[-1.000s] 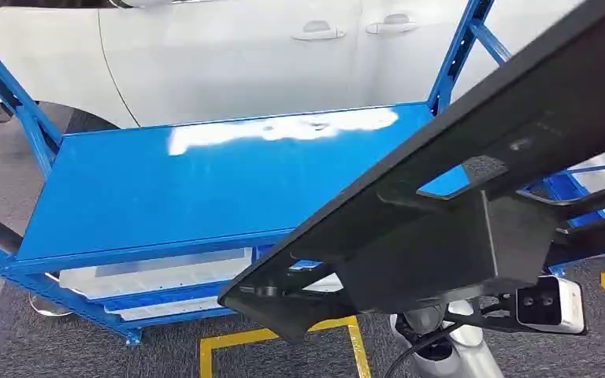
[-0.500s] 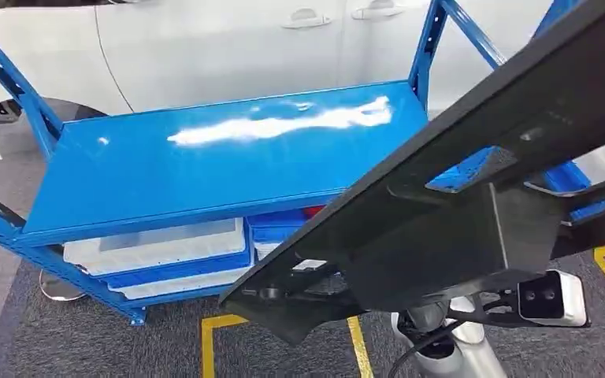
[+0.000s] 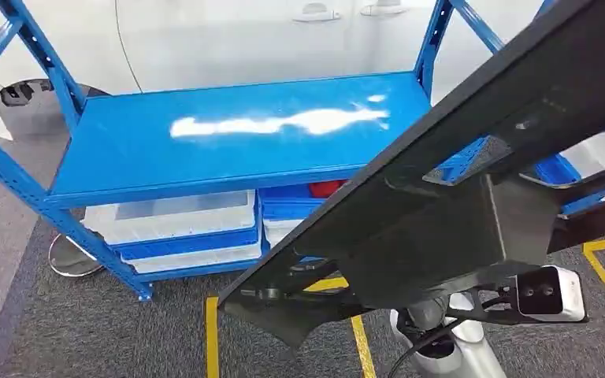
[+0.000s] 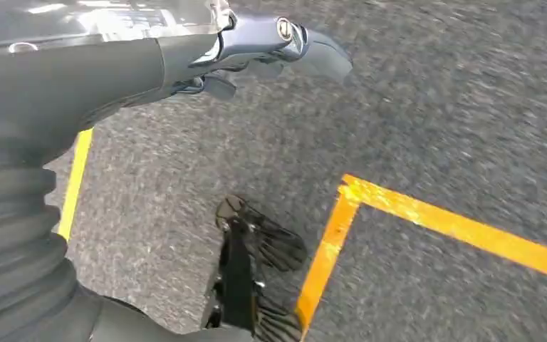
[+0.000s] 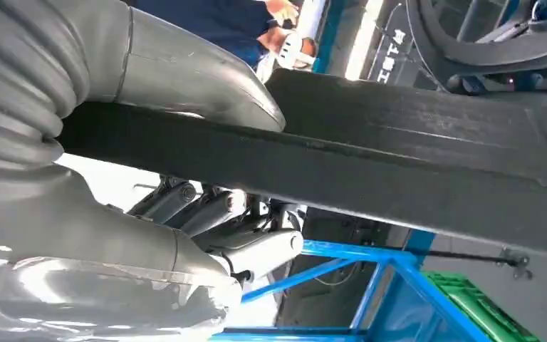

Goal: Take the parts from the cabinet and place them on the table.

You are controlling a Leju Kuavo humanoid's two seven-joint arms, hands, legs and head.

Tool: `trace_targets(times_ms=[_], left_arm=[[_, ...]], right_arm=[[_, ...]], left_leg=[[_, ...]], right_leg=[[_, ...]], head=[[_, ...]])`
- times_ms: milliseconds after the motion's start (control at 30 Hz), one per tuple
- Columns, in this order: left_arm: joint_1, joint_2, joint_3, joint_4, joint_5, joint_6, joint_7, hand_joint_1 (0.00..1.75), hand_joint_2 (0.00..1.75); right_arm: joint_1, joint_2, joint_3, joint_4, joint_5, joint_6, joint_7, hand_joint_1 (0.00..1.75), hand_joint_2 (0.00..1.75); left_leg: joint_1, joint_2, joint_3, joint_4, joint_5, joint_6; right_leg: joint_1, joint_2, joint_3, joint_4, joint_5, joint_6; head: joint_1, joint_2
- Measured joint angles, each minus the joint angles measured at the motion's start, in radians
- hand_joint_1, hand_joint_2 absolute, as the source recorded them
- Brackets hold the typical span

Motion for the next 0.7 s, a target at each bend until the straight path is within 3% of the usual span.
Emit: trace_targets(times_ms=[33, 67, 100, 133, 167, 200, 233, 267, 367, 400, 433, 467, 533, 567, 600, 633, 700], left_arm=[[0.001, -0.001, 0.0, 0.0, 0.0, -0.001, 0.0, 0.0, 1.75], [0.001, -0.001, 0.0, 0.0, 0.0, -0.002, 0.0, 0.0, 1.75], [0.001, -0.001, 0.0, 0.0, 0.0, -0.002, 0.001, 0.0, 1.75], [0.002, -0.001, 0.0, 0.0, 0.0, -0.003, 0.003, 0.0, 1.75], [0.002, -0.002, 0.0, 0.0, 0.0, -0.003, 0.006, 0.0, 1.75], [0.002, -0.002, 0.0, 0.0, 0.0, -0.001, 0.009, 0.0, 1.75], [0.002, -0.002, 0.0, 0.0, 0.0, 0.002, 0.012, 0.0, 1.75], [0.002, -0.002, 0.0, 0.0, 0.0, 0.004, 0.014, 0.0, 1.75], [0.002, -0.002, 0.002, 0.0, 0.006, 0.001, 0.018, 0.0, 1.75], [0.004, -0.002, 0.003, 0.0, 0.006, 0.001, 0.02, 0.0, 1.75], [0.006, -0.002, 0.003, 0.0, 0.006, 0.001, 0.021, 0.0, 1.75], [0.007, -0.003, 0.003, 0.0, 0.006, 0.0, 0.021, 0.0, 1.75], [0.007, -0.001, 0.003, 0.0, 0.005, -0.008, 0.021, 0.0, 1.75], [0.007, 0.0, 0.004, 0.0, 0.003, -0.009, 0.021, 0.0, 1.75], [0.009, 0.0, 0.003, 0.0, 0.001, -0.009, 0.021, 0.0, 1.75], [0.01, 0.0, 0.003, 0.0, -0.003, -0.009, 0.021, 0.0, 1.75], [0.01, 0.001, 0.003, 0.0, -0.016, -0.008, 0.024, 0.0, 1.75]], right_arm=[[0.001, 0.0, 0.0, 0.001, -0.004, 0.0, -0.005, 1.75, 1.75], [0.002, 0.0, 0.0, 0.001, -0.007, 0.002, -0.008, 1.75, 1.75], [0.002, 0.0, 0.001, 0.001, -0.009, 0.006, -0.012, 1.75, 1.75], [0.003, 0.0, 0.001, 0.002, -0.011, 0.008, -0.016, 1.75, 1.75], [0.002, 0.0, 0.001, 0.002, -0.013, 0.013, -0.019, 1.75, 1.75], [0.001, 0.0, 0.001, 0.002, -0.015, 0.022, -0.023, 1.75, 1.75], [-0.001, 0.0, 0.001, 0.001, -0.016, 0.028, -0.026, 1.75, 1.75], [-0.001, 0.0, 0.002, 0.0, -0.016, 0.03, -0.028, 1.75, 1.75], [-0.002, 0.001, 0.002, 0.0, -0.02, 0.034, -0.035, 1.75, 1.75], [-0.002, 0.001, 0.002, 0.0, -0.02, 0.034, -0.036, 1.75, 1.75], [-0.002, 0.002, 0.002, 0.0, -0.02, 0.034, -0.036, 1.75, 1.75], [-0.002, 0.003, 0.002, 0.0, -0.02, 0.033, -0.038, 1.75, 1.75], [0.003, 0.004, 0.002, 0.0, -0.008, 0.03, -0.039, 1.75, 1.75], [0.006, 0.004, 0.002, 0.0, -0.002, 0.029, -0.04, 1.75, 1.75], [0.009, 0.004, 0.002, 0.0, 0.013, 0.023, -0.04, 1.75, 1.75], [0.012, 0.004, 0.001, 0.0, 0.032, 0.015, -0.04, 1.75, 1.75], [0.013, 0.004, 0.001, -0.005, 0.068, 0.003, -0.041, 1.75, 1.75]], left_leg=[[0.0, 0.0, -0.017, 0.001, 0.013, 0.0], [0.0, 0.001, -0.032, 0.004, 0.024, -0.001], [0.0, 0.001, -0.049, 0.008, 0.034, -0.003], [0.0, 0.0, -0.065, 0.012, 0.04, -0.006], [0.001, 0.0, -0.08, 0.019, 0.048, -0.009], [0.002, 0.0, -0.092, 0.026, 0.053, -0.013], [0.002, -0.001, -0.099, 0.033, 0.056, -0.018], [-0.002, -0.002, -0.104, 0.038, 0.059, -0.024], [0.001, -0.001, -0.104, 0.031, 0.077, -0.045], [0.003, -0.002, -0.108, 0.035, 0.078, -0.05], [0.005, -0.002, -0.117, 0.059, 0.046, -0.054], [0.005, -0.003, -0.14, 0.117, -0.008, -0.056], [0.005, -0.003, -0.199, 0.283, -0.1, -0.062], [0.005, -0.003, -0.218, 0.345, -0.12, -0.063], [0.005, -0.003, -0.215, 0.359, -0.115, -0.062], [0.005, -0.003, -0.184, 0.322, -0.089, -0.059], [0.004, -0.018, -0.068, 0.137, -0.012, -0.046]], right_leg=[[-0.002, 0.0, -0.018, 0.082, -0.043, 0.004], [-0.004, 0.0, -0.026, 0.141, -0.051, 0.007], [-0.007, 0.0, -0.015, 0.155, -0.029, 0.009], [-0.009, 0.0, 0.017, 0.128, 0.008, 0.01], [-0.01, 0.0, 0.071, 0.058, 0.043, 0.009], [-0.012, 0.0, 0.136, -0.032, 0.059, 0.008], [-0.012, 0.0, 0.2, -0.129, 0.025, 0.002], [-0.003, 0.001, 0.229, -0.175, 0.007, -0.009], [0.002, 0.003, 0.215, -0.172, 0.017, -0.03], [-0.004, 0.001, 0.212, -0.182, 0.03, -0.042], [-0.004, 0.002, 0.208, -0.184, 0.038, -0.049], [-0.004, 0.003, 0.199, -0.183, 0.045, -0.054], [0.0, 0.007, 0.181, -0.182, 0.057, -0.057], [0.001, 0.011, 0.173, -0.18, 0.062, -0.057], [0.002, 0.017, 0.166, -0.178, 0.067, -0.056], [0.004, 0.024, 0.161, -0.175, 0.069, -0.055], [0.007, 0.04, 0.159, -0.171, 0.072, -0.051]], head=[[0.0, 0.0], [0.001, 0.0], [0.0, 0.0], [0.0, 0.0], [0.0, 0.0], [0.0, 0.0], [0.0, 0.0], [-0.002, 0.0], [0.003, 0.0], [0.004, 0.0], [0.002, 0.0], [-0.001, 0.0], [-0.002, 0.0], [-0.002, 0.0], [-0.002, 0.0], [-0.002, 0.0], [-0.002, 0.0]])
